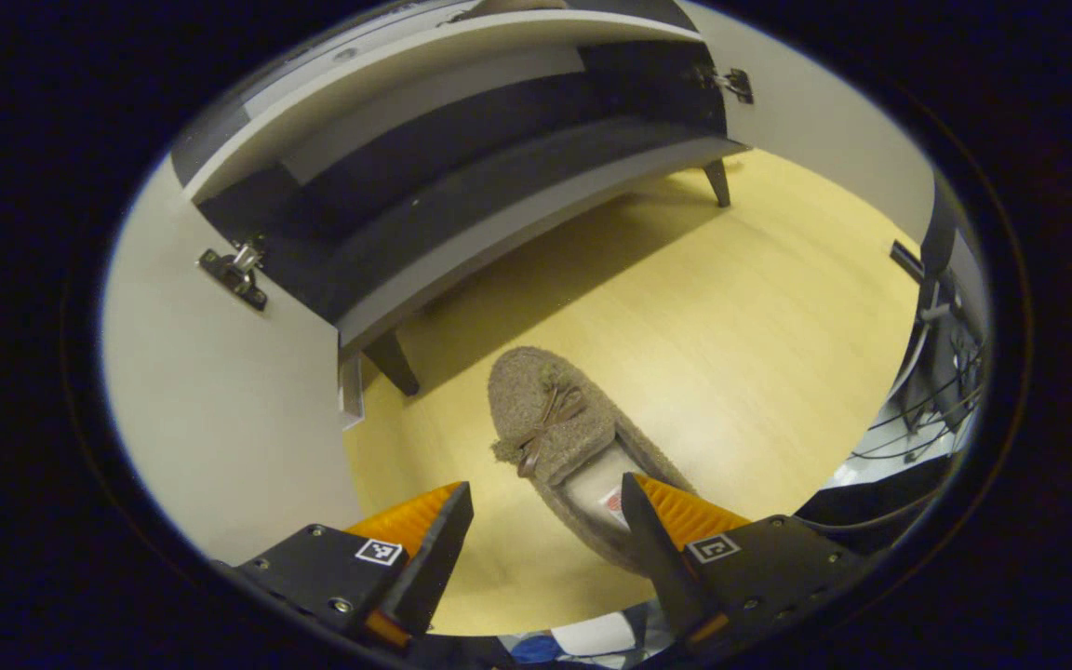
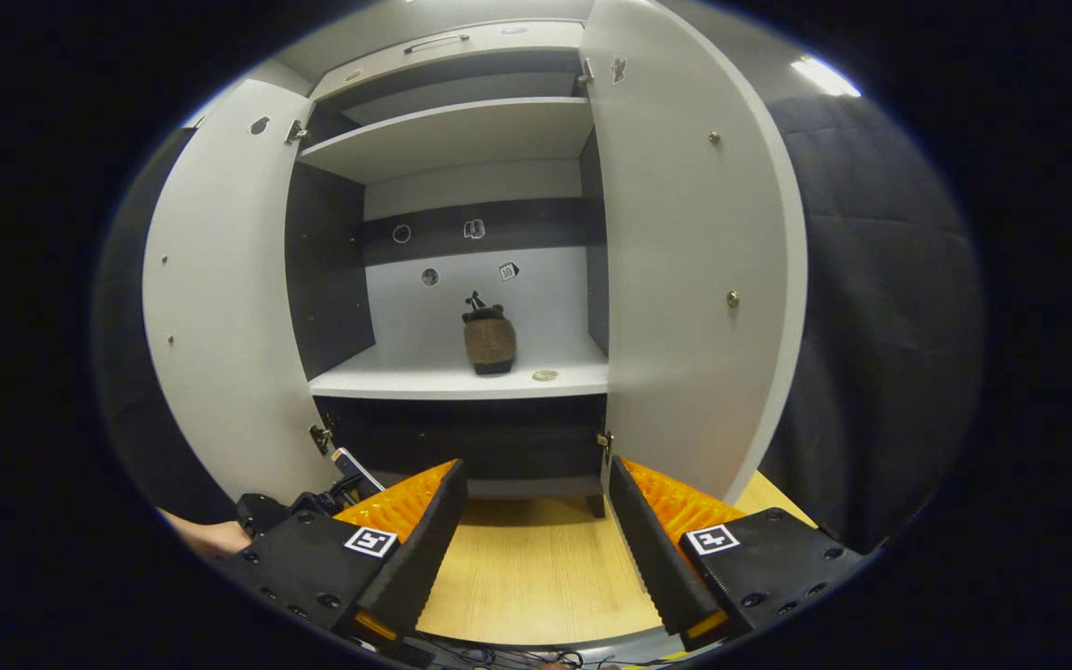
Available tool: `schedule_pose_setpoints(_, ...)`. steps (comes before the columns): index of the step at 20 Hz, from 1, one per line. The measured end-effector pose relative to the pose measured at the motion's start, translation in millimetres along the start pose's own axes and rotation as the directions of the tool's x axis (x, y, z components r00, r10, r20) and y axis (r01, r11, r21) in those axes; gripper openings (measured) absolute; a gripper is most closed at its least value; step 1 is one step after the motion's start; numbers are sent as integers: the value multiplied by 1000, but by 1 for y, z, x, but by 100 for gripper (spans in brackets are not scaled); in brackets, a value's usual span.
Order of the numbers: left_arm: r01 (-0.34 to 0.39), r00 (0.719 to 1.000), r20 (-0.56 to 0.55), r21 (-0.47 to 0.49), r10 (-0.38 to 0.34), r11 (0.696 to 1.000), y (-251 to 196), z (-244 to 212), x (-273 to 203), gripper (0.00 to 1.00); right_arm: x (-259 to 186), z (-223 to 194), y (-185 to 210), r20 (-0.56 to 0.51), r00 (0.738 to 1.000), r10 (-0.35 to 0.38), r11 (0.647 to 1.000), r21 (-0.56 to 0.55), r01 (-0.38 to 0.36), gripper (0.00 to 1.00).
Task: Grab one shoe with the right hand and put it into the shoe cabinet, grab the other shoe with the left hand and put it into the shoe cabinet; then close the right door with the right hand and the left door with the left hand.
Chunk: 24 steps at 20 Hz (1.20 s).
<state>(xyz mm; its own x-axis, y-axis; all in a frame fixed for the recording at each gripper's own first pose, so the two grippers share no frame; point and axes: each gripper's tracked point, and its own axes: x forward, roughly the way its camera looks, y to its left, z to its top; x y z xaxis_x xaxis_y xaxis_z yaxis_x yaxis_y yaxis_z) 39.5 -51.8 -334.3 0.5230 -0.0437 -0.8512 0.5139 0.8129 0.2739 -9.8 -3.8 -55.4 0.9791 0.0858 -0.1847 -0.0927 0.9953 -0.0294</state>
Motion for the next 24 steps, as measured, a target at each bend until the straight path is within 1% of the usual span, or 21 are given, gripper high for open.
schedule_pose_setpoints(4, -32, 999, -23, 80, 34, 996, 2, -3, 25, 94, -29, -17, -19, -39, 996, -83, 997, -13, 82, 97)
schedule_pose_setpoints(5, -34, 999, -20, 89, 36, 995, 4, -2, 32, 100, -36, -19, -25, -43, 993, -106, 994, -14, 105, 97)
schedule_pose_setpoints(6, -26, 999, -26, 85, 28, 996, 4, -3, 36, 100, -43, -19, -31, -42, 991, -129, 991, -20, 129, 93)
schedule_pose_setpoints(7, -19, 999, -27, 77, 22, 997, 6, -3, 41, 88, -51, -20, -39, -41, 987, -154, 988, -25, 153, 93)
schedule_pose_setpoints(8, -3, 999, -35, 60, 5, 998, 4, -4, 45, 88, -58, -20, -46, -44, 983, -180, 983, -29, 179, 98)
schedule_pose_setpoints(9, 9, 999, -35, 46, -7, 999, 3, -2, 47, 82, -65, -22, -55, -44, 977, -208, 978, -27, 206, 98)
schedule_pose_setpoints(10, 10, 999, -41, 45, -8, 999, 3, -1, 48, 88, -70, -21, -61, -43, 973, -229, 973, -21, 228, 98)
schedule_pose_setpoints(11, 10, 999, -44, 50, -8, 999, 2, -1, 49, 74, -74, -21, -68, -41, 968, -249, 969, -13, 249, 98)
schedule_pose_setpoints(12, 30, 999, -36, 49, -28, 998, -4, 4, 48, 84, -76, -20, -75, -38, 963, -268, 963, -5, 268, 94)
schedule_pose_setpoints(13, 18, 998, -57, 30, -16, 999, -4, -4, 54, 68, -77, -21, -82, -37, 958, -283, 959, 4, 283, 94)
schedule_pose_setpoints(14, 3, 998, -57, 23, -2, 1000, -6, 0, 55, 52, -76, -20, -88, -36, 955, -295, 955, 12, 296, 94)
schedule_pose_setpoints(15, 6, 998, -58, 25, -5, 1000, -6, 1, 60, 52, -74, -21, -97, -32, 951, -307, 951, 24, 307, 98)
schedule_pose_setpoints(16, -19, 998, -66, 15, 20, 1000, -2, -1, 62, 52, -73, -18, -105, -25, 948, -318, 947, 34, 319, 94)
schedule_pose_setpoints(17, -47, 996, -76, 11, 47, 999, 1, -2, 64, 40, -70, -15, -113, -20, 945, -326, 944, 45, 327, 94)
schedule_pose_setpoints(18, -58, 995, -83, 3, 58, 998, 1, -2, 64, 28, -69, -12, -121, -16, 943, -332, 941, 56, 332, 94)
schedule_pose_setpoints(19, -64, 995, -81, 1, 64, 998, 1, -1, 63, 18, -66, -10, -129, -13, 941, -339, 938, 66, 339, 98)
schedule_pose_setpoints(20, -68, 995, -80, -2, 67, 998, 2, -1, 63, 18, -64, -7, -139, -7, 938, -346, 936, 73, 345, 94)
schedule_pose_setpoints(21, -72, 994, -84, -7, 71, 997, 2, -2, 62, 18, -61, -5, -149, -2, 935, -355, 932, 76, 354, 94)
schedule_pose_setpoints(22, -77, 993, -89, -10, 76, 997, 2, -2, 61, 18, -59, -4, -160, -2, 932, -363, 929, 77, 362, 98)
schedule_pose_setpoints(23, -115, 990, -86, -4, 114, 993, 11, -2, 57, 24, -58, -4, -170, -1, 929, -370, 926, 81, 369, 98)
schedule_pose_setpoints(24, -119, 990, -83, -35, 116, 992, 8, 4, 56, 18, -55, -3, -178, 1, 927, -374, 924, 87, 373, 98)
